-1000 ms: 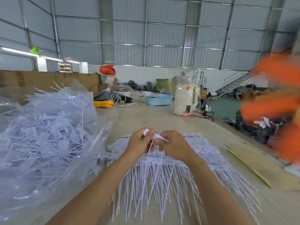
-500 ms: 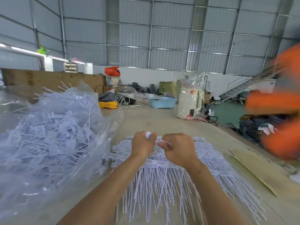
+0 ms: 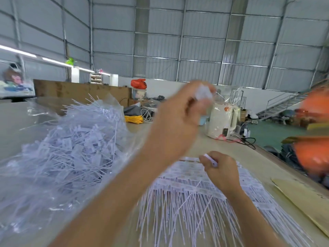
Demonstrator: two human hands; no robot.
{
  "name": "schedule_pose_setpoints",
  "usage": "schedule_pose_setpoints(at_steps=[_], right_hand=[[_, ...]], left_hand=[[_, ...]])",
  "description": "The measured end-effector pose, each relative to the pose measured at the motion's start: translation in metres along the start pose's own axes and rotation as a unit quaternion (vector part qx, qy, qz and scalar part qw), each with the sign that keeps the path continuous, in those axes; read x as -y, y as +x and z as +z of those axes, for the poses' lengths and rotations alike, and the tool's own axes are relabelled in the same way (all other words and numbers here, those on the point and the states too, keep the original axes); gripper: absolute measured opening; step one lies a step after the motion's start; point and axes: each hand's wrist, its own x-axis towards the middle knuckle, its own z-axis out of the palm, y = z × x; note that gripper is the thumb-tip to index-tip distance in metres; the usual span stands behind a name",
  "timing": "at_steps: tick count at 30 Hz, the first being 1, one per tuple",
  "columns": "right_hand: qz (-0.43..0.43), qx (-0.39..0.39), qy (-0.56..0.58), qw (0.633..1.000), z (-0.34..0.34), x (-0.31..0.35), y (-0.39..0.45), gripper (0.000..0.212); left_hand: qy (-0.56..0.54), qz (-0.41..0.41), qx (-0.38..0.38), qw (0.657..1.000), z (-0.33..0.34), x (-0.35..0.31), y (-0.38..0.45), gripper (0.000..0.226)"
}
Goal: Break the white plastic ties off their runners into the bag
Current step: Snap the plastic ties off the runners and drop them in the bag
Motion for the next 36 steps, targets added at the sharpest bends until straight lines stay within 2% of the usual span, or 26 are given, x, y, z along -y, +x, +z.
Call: schedule_pose_setpoints(at_steps=[1,2,3,5,7,9,12,15,16,17,18,20,21,22,24,26,28,30,32,34,35,36], right_hand=[[0.002,0.003,-0.009,1.000,0.000,0.001,0.000,0.045],[0.003,0.006,-0.014,1.000,0.000,0.002,0.001,0.043],[0.003,0.008,-0.019,1.000,0.000,0.003,0.002,0.041],[-0.004,0.004,-0.024,1.000,0.001,0.005,0.001,0.038],[-0.011,-0.001,-0.024,1.000,0.001,0.006,0.001,0.040],[-0.016,-0.002,-0.026,1.000,0.002,0.006,0.001,0.041],[-0.019,-0.008,-0.018,1.000,0.003,0.003,0.002,0.039],[-0.013,-0.008,0.009,1.000,0.003,0.002,0.001,0.030],[-0.005,-0.003,0.024,1.000,0.002,0.004,0.001,0.026],[0.006,0.002,0.039,0.999,0.001,0.005,0.001,0.024],[0.018,0.008,0.056,0.998,0.000,0.007,0.001,0.023],[0.037,0.025,0.103,0.994,-0.002,0.009,0.002,0.017],[0.045,0.039,0.127,0.990,-0.004,0.009,0.002,0.011],[0.051,0.058,0.147,0.986,-0.006,0.010,0.002,0.004],[0.051,0.096,0.172,0.979,-0.009,0.010,0.002,0.014],[0.034,0.114,0.206,0.971,-0.011,0.010,0.000,0.022],[0.019,0.115,0.245,0.962,-0.012,0.010,-0.001,0.027],[0.034,0.118,0.252,0.960,-0.011,0.007,-0.001,0.036],[0.066,0.120,0.220,0.966,-0.006,0.002,0.000,0.039],[0.083,0.124,0.160,0.976,-0.002,-0.001,0.002,0.025],[0.088,0.142,0.117,0.979,-0.001,-0.003,0.002,0.011],[0.093,0.167,0.095,0.977,0.000,-0.004,0.001,0.007]], left_hand=[[0.084,0.020,-0.023,0.996,-0.022,0.000,0.008,0.016],[0.180,0.001,-0.045,0.983,-0.044,0.005,0.015,0.016],[0.279,-0.045,-0.055,0.958,-0.065,0.011,0.020,0.017],[0.412,-0.195,-0.012,0.890,-0.103,0.036,0.024,0.015],[0.413,-0.349,0.084,0.837,-0.122,0.063,0.016,0.014],[0.404,-0.436,0.192,0.781,-0.129,0.087,0.003,0.042],[0.386,-0.468,0.284,0.743,-0.128,0.099,-0.010,0.053],[0.478,-0.432,0.286,0.710,-0.123,0.096,-0.008,0.053],[0.513,-0.401,0.258,0.714,-0.119,0.091,-0.004,0.050],[0.530,-0.358,0.205,0.741,-0.111,0.082,0.000,0.044],[0.516,-0.292,0.133,0.794,-0.101,0.073,0.002,0.037],[0.389,-0.122,0.013,0.913,-0.070,0.054,0.001,0.018],[0.307,-0.073,0.006,0.949,-0.050,0.044,0.000,0.010],[0.239,-0.061,0.028,0.969,-0.030,0.038,-0.003,0.007],[0.160,-0.125,0.098,0.974,0.010,0.046,-0.010,0.011],[0.166,-0.237,0.165,0.943,0.043,0.067,-0.018,0.033],[0.168,-0.321,0.197,0.911,0.063,0.093,-0.029,0.041],[0.033,-0.376,0.163,0.912,0.072,0.111,-0.043,0.032],[-0.043,-0.380,0.107,0.918,0.076,0.124,-0.056,0.035],[-0.051,-0.365,0.075,0.926,0.079,0.132,-0.066,0.037],[-0.054,-0.367,0.060,0.927,0.079,0.133,-0.069,0.035],[-0.061,-0.373,0.044,0.925,0.078,0.135,-0.070,0.033]])
